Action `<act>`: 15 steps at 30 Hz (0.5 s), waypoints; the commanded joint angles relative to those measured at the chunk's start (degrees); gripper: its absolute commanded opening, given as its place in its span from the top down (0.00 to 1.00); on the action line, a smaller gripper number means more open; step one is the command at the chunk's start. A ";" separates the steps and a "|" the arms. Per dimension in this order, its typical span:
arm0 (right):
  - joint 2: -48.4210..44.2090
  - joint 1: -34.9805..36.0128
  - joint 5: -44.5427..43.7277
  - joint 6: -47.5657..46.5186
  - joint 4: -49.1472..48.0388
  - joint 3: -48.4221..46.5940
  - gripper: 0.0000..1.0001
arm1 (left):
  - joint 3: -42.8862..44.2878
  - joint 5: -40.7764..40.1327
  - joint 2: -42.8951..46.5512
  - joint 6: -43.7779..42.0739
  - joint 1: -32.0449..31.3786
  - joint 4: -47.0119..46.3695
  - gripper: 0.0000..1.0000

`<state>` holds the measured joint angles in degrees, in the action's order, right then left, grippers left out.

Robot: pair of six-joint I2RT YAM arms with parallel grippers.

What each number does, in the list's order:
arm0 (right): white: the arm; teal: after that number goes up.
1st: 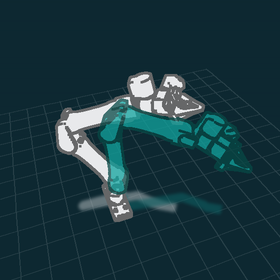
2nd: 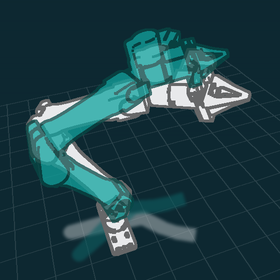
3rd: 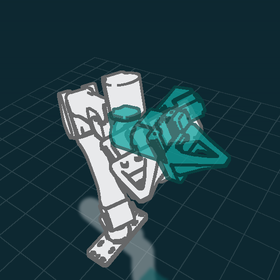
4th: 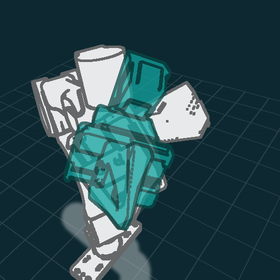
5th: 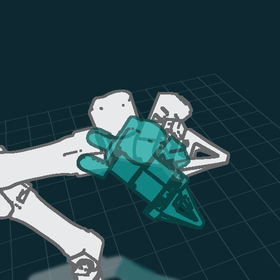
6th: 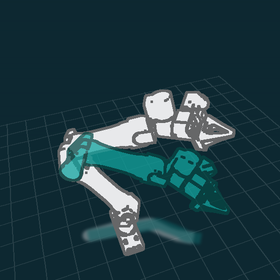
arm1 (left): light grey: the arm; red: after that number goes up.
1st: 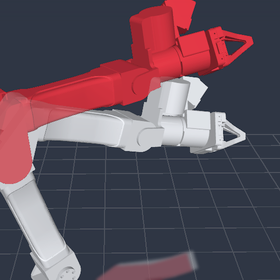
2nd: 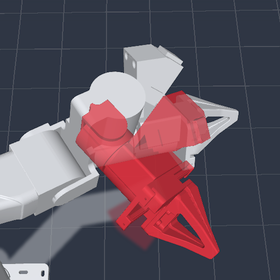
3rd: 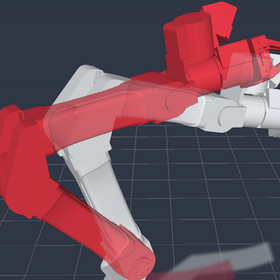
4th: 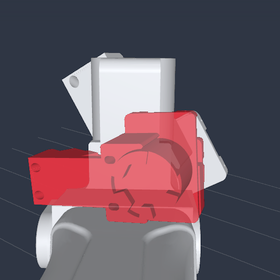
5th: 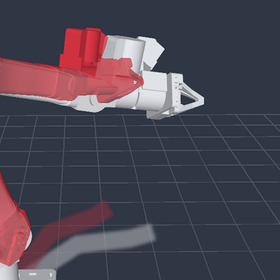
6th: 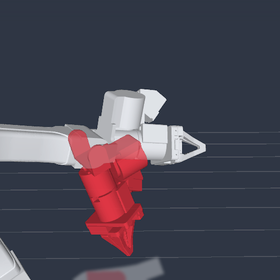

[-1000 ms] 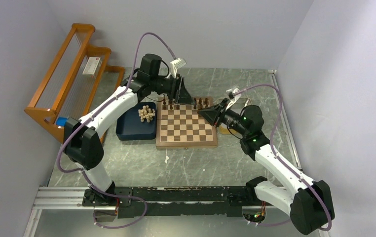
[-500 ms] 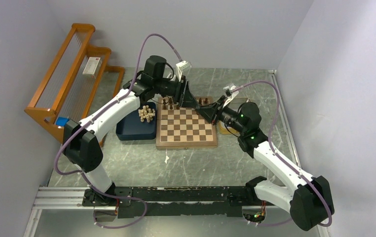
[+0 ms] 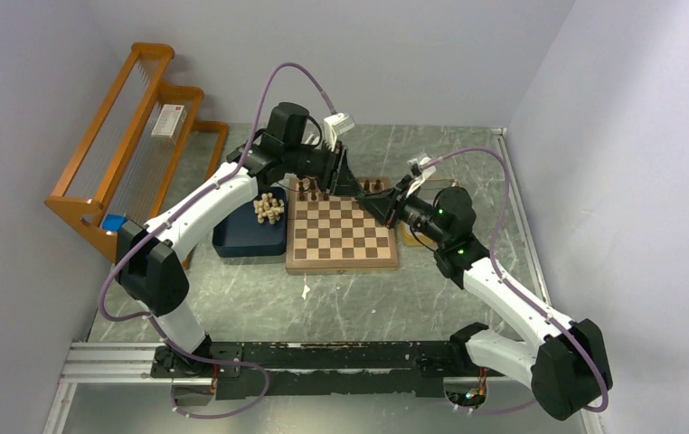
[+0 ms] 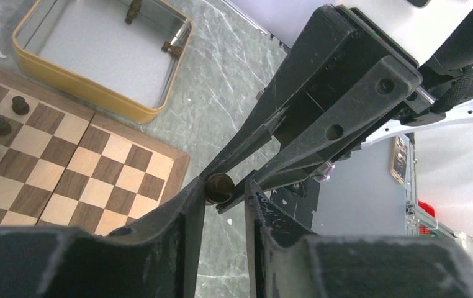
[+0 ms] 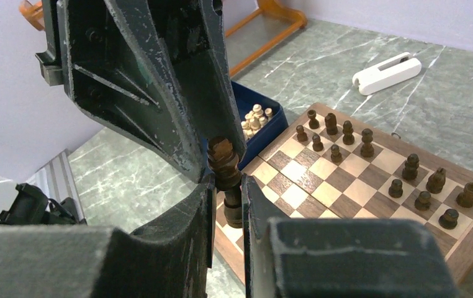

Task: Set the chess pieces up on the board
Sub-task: Place the chess piece on the chessboard.

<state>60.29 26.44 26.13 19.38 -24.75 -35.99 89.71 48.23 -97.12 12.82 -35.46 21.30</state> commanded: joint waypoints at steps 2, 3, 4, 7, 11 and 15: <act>0.65 0.72 -0.34 -1.32 -0.55 -1.48 0.79 | 2.86 -2.01 0.65 -1.99 -0.82 1.80 0.71; 0.70 0.73 -0.46 -1.39 -0.56 -1.42 0.79 | 2.92 -1.87 0.62 -2.13 -0.83 1.93 0.72; 0.75 0.80 -0.59 -1.44 -0.72 -1.34 0.78 | 2.99 -1.78 0.62 -2.29 -0.84 2.03 0.73; 0.94 0.88 -0.66 -1.33 -1.16 -1.14 0.78 | 3.34 -2.15 0.38 -2.91 -0.84 2.92 0.75; 1.31 0.99 -0.68 -1.40 -0.94 -1.29 0.77 | 3.95 -3.32 0.09 -4.03 -0.84 4.12 0.80; 1.41 1.02 -1.21 -1.90 -0.21 -1.09 0.68 | 3.93 -6.64 0.28 -4.60 -0.88 4.26 0.83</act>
<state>61.34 26.89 26.04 18.92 -24.99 -36.01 91.39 44.69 -97.27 9.85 -35.79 25.21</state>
